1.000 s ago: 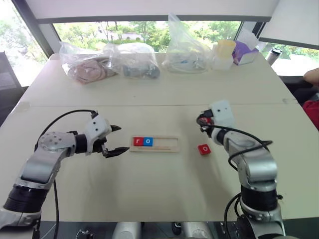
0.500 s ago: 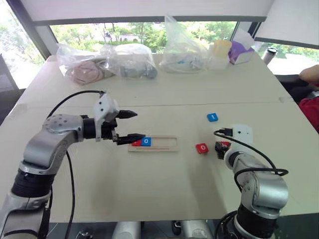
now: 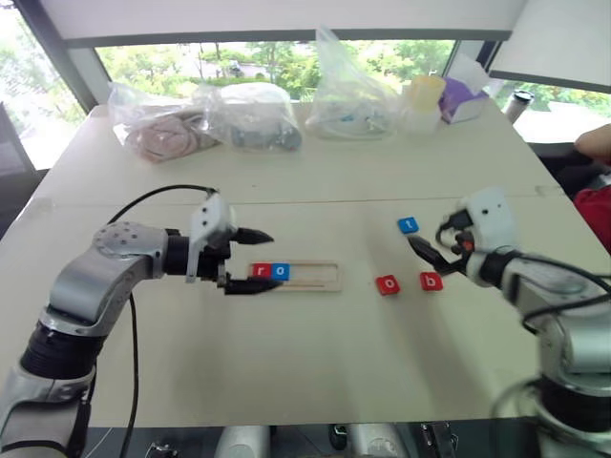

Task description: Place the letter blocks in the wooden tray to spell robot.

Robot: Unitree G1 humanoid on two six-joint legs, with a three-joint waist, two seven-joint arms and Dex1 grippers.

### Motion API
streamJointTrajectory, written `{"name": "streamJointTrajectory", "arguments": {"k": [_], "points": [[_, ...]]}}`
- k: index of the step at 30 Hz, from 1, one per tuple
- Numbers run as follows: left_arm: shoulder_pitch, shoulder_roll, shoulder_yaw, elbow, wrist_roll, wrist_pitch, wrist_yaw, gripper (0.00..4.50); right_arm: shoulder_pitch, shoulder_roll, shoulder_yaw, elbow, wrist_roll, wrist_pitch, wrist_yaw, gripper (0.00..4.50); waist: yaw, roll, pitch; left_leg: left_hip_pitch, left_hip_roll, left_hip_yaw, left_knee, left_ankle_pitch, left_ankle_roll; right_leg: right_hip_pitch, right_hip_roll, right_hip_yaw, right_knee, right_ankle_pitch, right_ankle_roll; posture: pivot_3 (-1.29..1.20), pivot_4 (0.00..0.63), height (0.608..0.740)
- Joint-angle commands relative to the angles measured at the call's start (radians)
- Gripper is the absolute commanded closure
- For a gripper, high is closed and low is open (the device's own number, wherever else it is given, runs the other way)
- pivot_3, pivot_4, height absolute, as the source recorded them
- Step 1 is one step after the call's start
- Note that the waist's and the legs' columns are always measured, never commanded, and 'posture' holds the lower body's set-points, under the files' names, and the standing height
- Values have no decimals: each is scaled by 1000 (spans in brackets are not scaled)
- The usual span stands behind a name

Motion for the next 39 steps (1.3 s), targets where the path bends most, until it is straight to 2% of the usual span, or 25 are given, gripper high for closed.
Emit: {"name": "streamJointTrajectory", "arguments": {"k": [1, 4, 7, 15, 18, 21, 23, 26, 30, 32, 34, 36, 39], "points": [[-25, 31, -34, -47, -6, -15, -71, 0, 46, -148, 34, 321, 10, -525, 330, 85, 5, -1, 0, 0, 0, 1, 0, 0, 0, 1, 0, 0, -2, -1, -1, 0, 150, 740], [-35, 36, -34, -60, -15, -6, -77, 0, -1, -181, 93, 520, -4, -765, 434, 85, -1, -2, 3, 1, 0, 6, 2, 0, 1, 1, 0, 3, -3, 0, -4, 0, 150, 740], [-31, 44, -21, -85, -28, 14, -71, 0, -73, -184, 157, 690, -38, -922, 497, 85, -9, -3, 3, 2, 1, 6, 3, 0, 0, 1, 0, 5, -1, 1, -3, 0, 150, 740], [14, 66, 25, -116, -35, 35, -14, 0, -224, -144, 266, 1041, -89, -1160, 586, 85, -11, -3, 3, 2, 1, 6, 3, 0, 0, 1, 1, 9, 1, 4, -4, 0, 150, 740], [31, 70, 48, -124, -46, 50, 12, 0, -255, -125, 283, 1121, -89, -1207, 611, 852, -10, -4, 3, 2, 1, 7, 3, 0, 0, 1, 1, 9, 1, 4, -4, 0, 150, 740], [47, 85, 68, -122, -44, 51, 23, 0, -280, -111, 288, 1159, -91, -1230, 624, 2333, -13, -4, 3, 4, 1, 8, 4, 0, 0, 1, 1, 11, 2, 4, -4, 0, 150, 740], [62, 102, 83, -115, -45, 47, 23, 0, -281, -106, 288, 1152, -80, -1217, 634, 3328, -13, -4, 3, 4, 1, 9, 5, 0, 0, 2, 1, 12, 2, 5, -3, 0, 150, 740], [82, 123, 104, -95, -40, 37, 23, 0, -270, -99, 282, 1093, -64, -1143, 620, 3356, -13, -4, 3, 6, 1, 11, 5, 0, 0, 2, 1, 14, 3, 5, -2, 0, 150, 740], [111, 158, 131, -42, -9, 1, 20, 0, -282, -49, 281, 838, 9, -866, 562, 3356, -18, -4, 3, 6, 2, 13, 4, 0, 0, 1, 2, 16, 3, 6, -4, 0, 150, 740], [137, 191, 156, -5, 12, -15, 21, 0, -338, 34, 318, 673, 14, -759, 489, 3356, -21, -4, 3, 7, 2, 15, 3, 0, 0, -1, 3, 18, 5, 7, -5, 0, 150, 740], [195, 229, 164, 24, 59, -57, 19, 0, -418, 142, 376, 629, -99, -685, 320, 3356, -27, -3, 4, 7, 5, 16, 2, 0, 0, -4, 7, 19, 6, 7, -4, 0, 150, 740], [236, 223, 187, 21, 50, -56, 35, 0, -463, 201, 434, 600, -131, -649, 294, 3356, -20, -2, 4, 6, 7, 16, 2, 0, 0, -6, 10, 20, 6, 8, -5, 0, 150, 740], [270, 204, 222, -12, 27, -34, 71, 0, -507, 277, 513, 558, -101, -552, 319, 3356, 4, -3, 4, 1, 10, 15, 2, 0, 0, -8, 11, 19, 5, 9, -8, 0, 150, 740]]}}
